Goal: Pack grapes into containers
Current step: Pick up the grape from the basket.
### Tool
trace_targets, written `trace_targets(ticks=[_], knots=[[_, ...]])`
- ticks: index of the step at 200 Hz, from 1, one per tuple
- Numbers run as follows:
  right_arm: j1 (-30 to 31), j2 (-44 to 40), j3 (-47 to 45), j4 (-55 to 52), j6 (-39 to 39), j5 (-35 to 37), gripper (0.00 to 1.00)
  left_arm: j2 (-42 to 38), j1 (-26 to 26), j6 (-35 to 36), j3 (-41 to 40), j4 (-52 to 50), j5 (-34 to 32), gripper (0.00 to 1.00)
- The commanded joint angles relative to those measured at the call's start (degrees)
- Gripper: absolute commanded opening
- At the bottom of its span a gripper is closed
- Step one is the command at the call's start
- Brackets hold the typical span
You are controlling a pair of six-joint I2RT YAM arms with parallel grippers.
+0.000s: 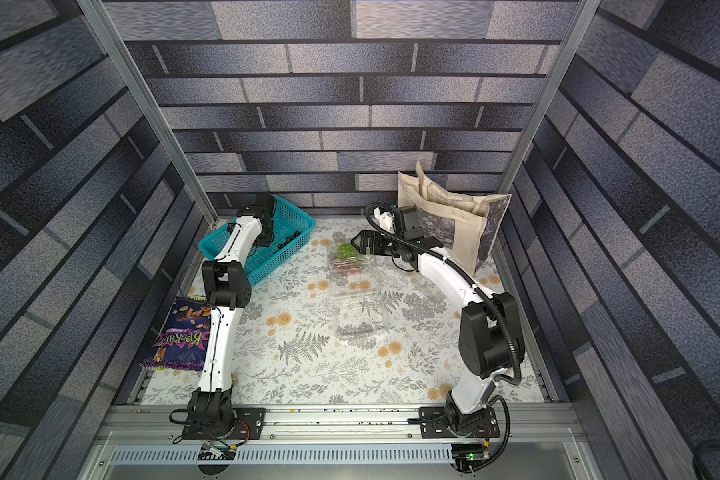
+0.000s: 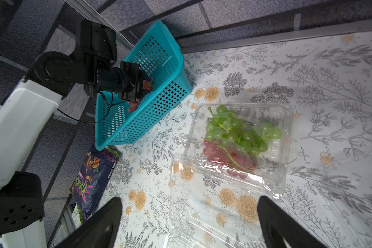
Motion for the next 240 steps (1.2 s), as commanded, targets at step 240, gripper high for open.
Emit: trace_targets(ticks=[240], knots=[[4.2, -0.9, 5.2, 5.4, -2.9, -3.7, 1.0, 3.3, 1.4, 1.1, 0.5, -1.1, -1.8, 0.34]])
